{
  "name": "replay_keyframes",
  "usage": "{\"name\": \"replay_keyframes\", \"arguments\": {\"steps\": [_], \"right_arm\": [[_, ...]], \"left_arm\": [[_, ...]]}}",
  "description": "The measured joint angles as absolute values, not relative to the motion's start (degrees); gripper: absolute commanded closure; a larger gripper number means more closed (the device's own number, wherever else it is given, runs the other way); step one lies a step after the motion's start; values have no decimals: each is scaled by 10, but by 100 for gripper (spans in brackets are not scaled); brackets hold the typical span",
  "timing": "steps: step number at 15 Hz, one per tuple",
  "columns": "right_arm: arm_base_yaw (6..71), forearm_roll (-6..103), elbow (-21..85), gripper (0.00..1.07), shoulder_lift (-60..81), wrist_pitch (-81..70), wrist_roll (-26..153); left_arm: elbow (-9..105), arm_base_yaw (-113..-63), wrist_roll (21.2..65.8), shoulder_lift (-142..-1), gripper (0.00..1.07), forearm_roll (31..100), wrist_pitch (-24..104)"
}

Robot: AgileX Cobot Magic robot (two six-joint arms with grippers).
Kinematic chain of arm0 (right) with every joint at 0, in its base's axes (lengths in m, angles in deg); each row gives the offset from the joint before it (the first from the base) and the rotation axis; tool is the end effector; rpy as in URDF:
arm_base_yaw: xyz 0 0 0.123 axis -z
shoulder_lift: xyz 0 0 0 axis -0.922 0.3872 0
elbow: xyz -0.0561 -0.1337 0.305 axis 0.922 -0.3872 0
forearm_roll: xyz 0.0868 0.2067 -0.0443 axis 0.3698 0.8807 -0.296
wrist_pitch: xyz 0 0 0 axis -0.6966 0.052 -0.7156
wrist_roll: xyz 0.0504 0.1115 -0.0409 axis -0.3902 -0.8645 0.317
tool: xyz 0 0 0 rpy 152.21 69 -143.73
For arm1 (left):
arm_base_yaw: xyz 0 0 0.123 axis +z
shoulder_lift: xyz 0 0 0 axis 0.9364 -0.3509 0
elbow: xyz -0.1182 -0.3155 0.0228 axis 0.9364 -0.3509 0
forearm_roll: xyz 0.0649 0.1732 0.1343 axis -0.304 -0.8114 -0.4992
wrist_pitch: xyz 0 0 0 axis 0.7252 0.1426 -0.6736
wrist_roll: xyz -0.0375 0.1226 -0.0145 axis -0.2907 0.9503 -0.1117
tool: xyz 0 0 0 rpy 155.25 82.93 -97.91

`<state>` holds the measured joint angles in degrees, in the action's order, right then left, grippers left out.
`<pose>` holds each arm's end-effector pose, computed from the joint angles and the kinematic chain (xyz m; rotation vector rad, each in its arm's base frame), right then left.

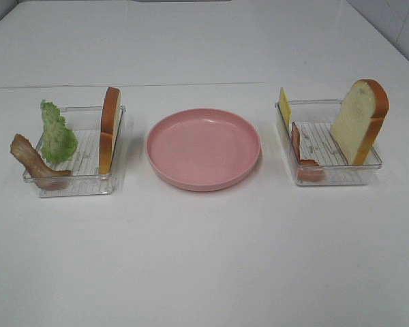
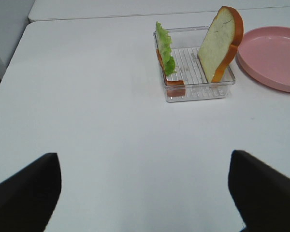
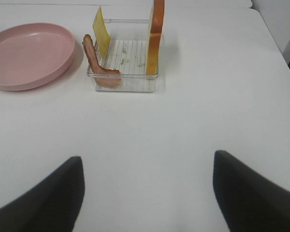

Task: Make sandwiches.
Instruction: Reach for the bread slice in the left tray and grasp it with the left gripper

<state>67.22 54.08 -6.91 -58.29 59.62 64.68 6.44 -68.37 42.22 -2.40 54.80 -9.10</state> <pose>-0.0469 0.0109 0.2485 -0.1050 2.0426 0.0558 -0.0450 -0.0083 0.2499 0.0283 2.0280 -0.0391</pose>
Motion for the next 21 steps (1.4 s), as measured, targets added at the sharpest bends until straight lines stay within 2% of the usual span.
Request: {"name": "replay_keyframes", "arguments": {"steps": [21], "right_arm": [[672,541,-69,36,-583,596,647]], "left_arm": [[64,-684,422,-24,18,548,-91]]}}
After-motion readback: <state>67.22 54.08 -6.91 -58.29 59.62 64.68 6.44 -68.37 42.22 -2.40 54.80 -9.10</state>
